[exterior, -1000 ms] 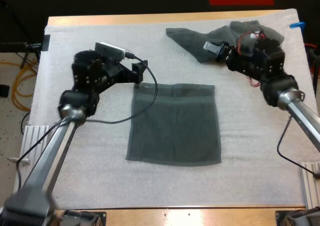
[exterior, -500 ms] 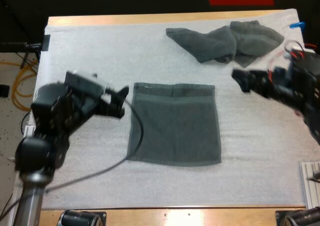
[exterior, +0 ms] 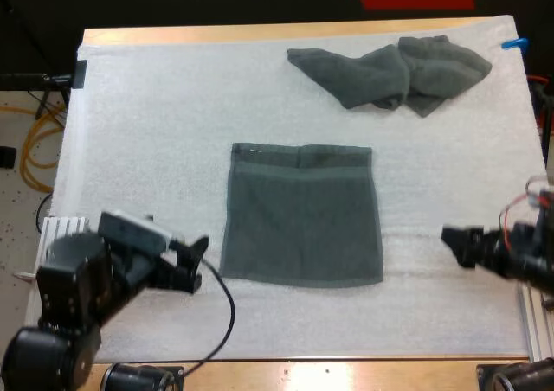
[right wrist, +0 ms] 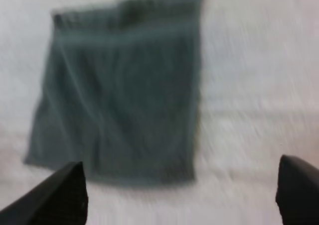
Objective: Pick towel from pile fold and stack
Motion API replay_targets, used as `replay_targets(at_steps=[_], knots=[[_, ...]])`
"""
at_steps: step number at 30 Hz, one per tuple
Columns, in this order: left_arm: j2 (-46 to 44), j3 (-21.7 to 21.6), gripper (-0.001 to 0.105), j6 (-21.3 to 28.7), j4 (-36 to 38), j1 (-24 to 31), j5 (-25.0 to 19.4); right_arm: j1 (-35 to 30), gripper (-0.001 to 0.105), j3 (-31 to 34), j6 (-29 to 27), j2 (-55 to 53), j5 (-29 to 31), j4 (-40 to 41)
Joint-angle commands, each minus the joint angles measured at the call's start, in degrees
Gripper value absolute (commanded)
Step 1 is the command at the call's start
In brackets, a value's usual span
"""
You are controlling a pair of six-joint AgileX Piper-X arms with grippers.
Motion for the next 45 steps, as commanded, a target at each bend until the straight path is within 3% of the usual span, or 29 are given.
replay_targets(at_steps=[1,8,14,20,27,31,37,41,45], knots=[[-1.1,0.8,0.08,-0.7,1.2,0.1,-0.7,0.1,0.075,1.5,0.2,-1.4,0.2,1.5],[-4.3,7.8,0.08,-2.2,1.7,0.1,-0.7,0.1,0.075,13.0,2.3,-4.6,-2.1,1.2],[-4.3,12.9,0.08,-3.3,-0.5,0.1,-0.5,0.1,0.075,22.3,7.1,-2.4,-8.3,-8.4],[-4.3,14.9,0.08,-5.5,-3.5,0.1,-0.5,4.7,0.075,22.7,10.4,7.6,-8.8,-19.0],[-4.3,15.0,0.08,-6.7,-5.3,0.1,-0.5,14.7,0.075,22.7,15.6,25.7,-8.2,-35.8],[-4.3,15.0,0.08,-7.0,-5.3,0.1,-0.5,15.5,0.075,22.7,23.0,34.7,-10.0,-46.4],[-4.3,15.0,0.08,-7.1,-5.3,0.1,-0.3,15.5,0.075,22.7,25.7,42.4,-14.3,-51.7],[-4.3,15.0,0.08,-7.1,-5.3,0.1,0.6,15.5,0.062,22.7,26.1,43.5,-16.5,-52.6],[-4.3,15.0,0.08,-7.1,-5.3,0.1,0.8,15.5,0.033,22.7,26.9,43.5,-16.6,-52.1]])
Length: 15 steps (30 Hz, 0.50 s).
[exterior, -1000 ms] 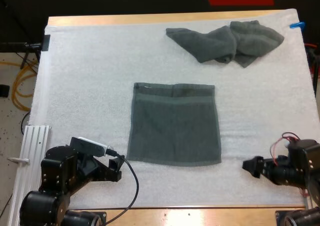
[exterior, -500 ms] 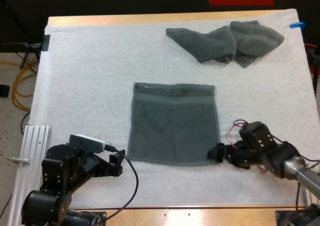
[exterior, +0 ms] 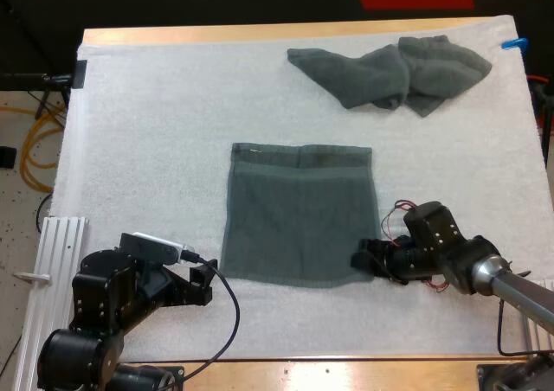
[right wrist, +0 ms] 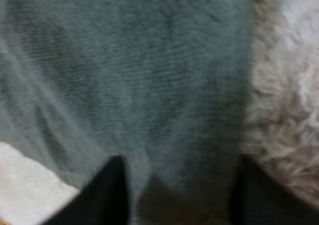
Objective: Pick towel from pile fold and stack
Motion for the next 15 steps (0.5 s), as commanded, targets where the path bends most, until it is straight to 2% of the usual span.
replay_targets(at_steps=[1,4,6,11,15], knots=[[-0.3,0.0,0.08,-0.7,-0.6,0.1,0.3,0.2,0.025,0.4,0.1,0.4,-0.8,0.9],[-0.3,0.1,0.08,-0.6,-0.6,0.1,0.4,0.2,0.007,0.4,0.0,-0.6,0.3,1.6],[-0.3,0.6,0.08,-0.3,-0.6,0.1,2.0,0.2,0.0,0.4,-0.2,-1.8,1.5,2.3],[2.9,3.0,0.08,-1.6,-0.7,0.1,5.1,0.2,0.0,0.4,-1.2,-5.7,2.3,5.1],[10.0,4.9,0.08,-1.6,-3.0,0.1,6.2,0.2,0.0,0.4,-1.9,-8.3,2.9,7.3]])
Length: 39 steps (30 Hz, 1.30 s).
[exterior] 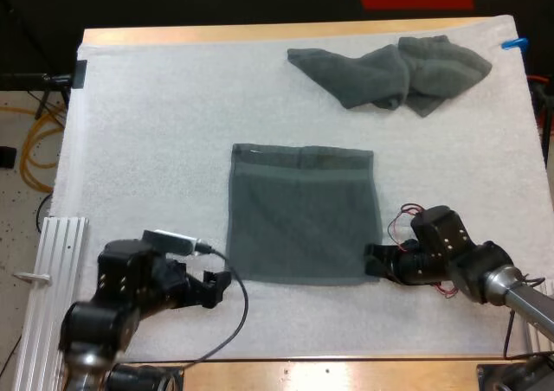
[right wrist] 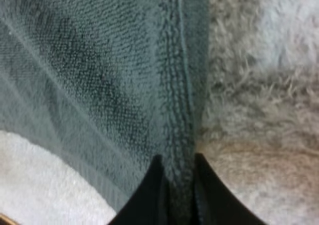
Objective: Pick towel from pile fold and stack
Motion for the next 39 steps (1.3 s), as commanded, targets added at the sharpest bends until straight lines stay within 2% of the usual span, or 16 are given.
replay_targets(at_steps=[1,6,12,14,16,18,20,23,25,26,29,31,32,35,39], knots=[[2.5,0.3,0.08,-0.5,-2.4,0.1,0.8,0.1,0.0,-0.1,-0.7,-0.7,0.3,1.0],[15.7,0.3,0.08,-0.7,-8.9,0.1,6.5,0.1,0.0,-0.1,-0.7,-1.0,0.3,1.1],[30.8,0.3,0.08,-0.8,-15.5,0.1,7.2,0.1,0.0,-0.1,-0.7,-1.0,0.1,1.1],[33.4,0.3,0.08,-1.1,-16.8,0.1,8.8,0.1,0.0,-0.1,-0.7,-1.0,0.1,1.1],[36.0,0.3,0.08,-2.2,-18.6,0.1,14.3,0.1,0.0,-0.1,-0.7,-1.0,0.1,1.1],[37.2,0.3,0.08,-2.5,-19.3,0.1,17.0,0.1,0.0,-0.1,-0.7,-1.0,0.1,1.1],[38.1,0.3,0.079,-3.2,-19.3,0.1,17.5,0.1,0.0,-0.1,-0.7,-1.0,0.1,1.1],[39.3,0.3,0.068,-3.2,-19.6,0.1,17.5,0.1,0.0,-0.1,-0.7,-1.0,0.1,1.1],[40.0,0.3,0.053,-3.2,-20.0,0.1,17.5,0.1,0.0,-0.1,-0.7,-1.0,0.1,1.1],[40.1,0.3,0.05,-3.3,-20.1,0.1,17.5,0.1,0.0,-0.1,-0.7,-1.0,0.1,1.1],[40.2,0.2,0.025,-3.3,-20.5,0.1,16.7,0.1,0.0,-0.1,-0.7,-1.0,0.1,1.1],[40.2,0.2,0.003,-3.5,-20.6,0.1,16.1,0.1,0.0,-0.1,-0.9,-1.0,0.0,1.1],[39.9,0.1,0.0,-3.5,-20.2,0.1,16.1,0.1,0.0,-0.1,-1.1,-1.0,-0.3,1.1],[37.4,-0.7,0.0,-1.6,-14.8,0.1,17.5,0.1,0.0,-0.1,-2.1,-2.5,-1.7,2.7],[28.0,-0.8,0.0,2.0,-1.8,0.1,18.8,2.0,0.0,-0.1,-2.9,-10.2,-1.4,9.3]])
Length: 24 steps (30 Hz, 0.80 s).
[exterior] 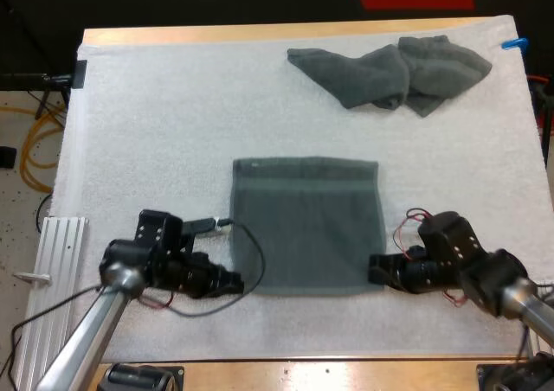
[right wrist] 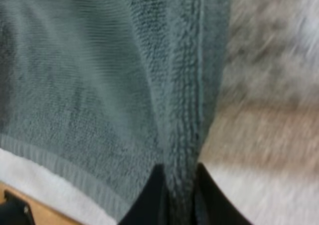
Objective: Pick towel from pile fold and stack
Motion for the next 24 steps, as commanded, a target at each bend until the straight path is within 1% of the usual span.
replay_targets(at_steps=[1,4,6,8,10,11,12,15,16,17,19,20,22,24], knots=[[-3.3,-0.4,0.0,0.9,5.5,-0.2,0.6,0.8,0.0,-0.1,-0.5,-3.3,-0.2,3.3],[-10.9,-0.4,0.0,1.0,11.0,-0.2,0.6,2.8,0.0,-0.1,2.0,-10.1,-0.2,8.3],[-14.4,-0.4,0.0,0.3,11.1,-0.2,0.6,3.5,0.0,-0.1,3.7,-13.5,0.8,10.1],[-15.9,-0.4,0.0,-1.5,9.0,-0.2,0.4,3.6,0.0,-0.1,5.9,-15.1,2.8,10.1],[-15.8,-0.4,0.0,-5.0,3.4,-0.2,0.0,3.2,0.0,-0.1,8.1,-15.0,6.3,7.8],[-15.3,-0.4,0.0,-5.9,0.7,-0.2,0.0,3.1,0.0,-0.1,8.7,-14.5,7.0,6.8],[-14.4,-0.4,0.0,-7.9,-2.8,-0.2,0.0,2.9,0.0,-0.1,9.5,-13.2,7.8,4.8],[-9.6,-0.4,0.0,-11.8,-12.7,-0.2,0.0,1.6,0.0,-0.1,12.0,-8.2,7.9,-1.1],[-7.2,-0.4,0.0,-12.6,-15.9,-0.2,0.0,0.9,0.0,-0.1,12.3,-5.9,7.9,-3.8],[-6.0,-0.4,0.0,-13.0,-17.4,-0.2,0.0,0.3,0.0,-0.1,12.4,-4.7,7.9,-5.1],[-0.9,-0.4,0.0,-14.7,-23.7,-0.2,0.0,-1.7,0.0,-0.1,13.0,0.3,7.9,-11.5],[1.0,-0.4,0.0,-15.2,-26.3,-0.2,0.0,-2.2,0.0,-0.1,13.7,1.6,7.9,-13.4],[5.6,-0.4,0.0,-17.4,-32.7,-0.2,0.0,-4.2,0.0,-0.1,15.4,5.4,7.9,-19.0],[9.0,-0.4,0.0,-19.0,-37.4,-0.2,0.0,-5.8,0.0,-0.1,15.7,8.5,7.8,-22.8]])
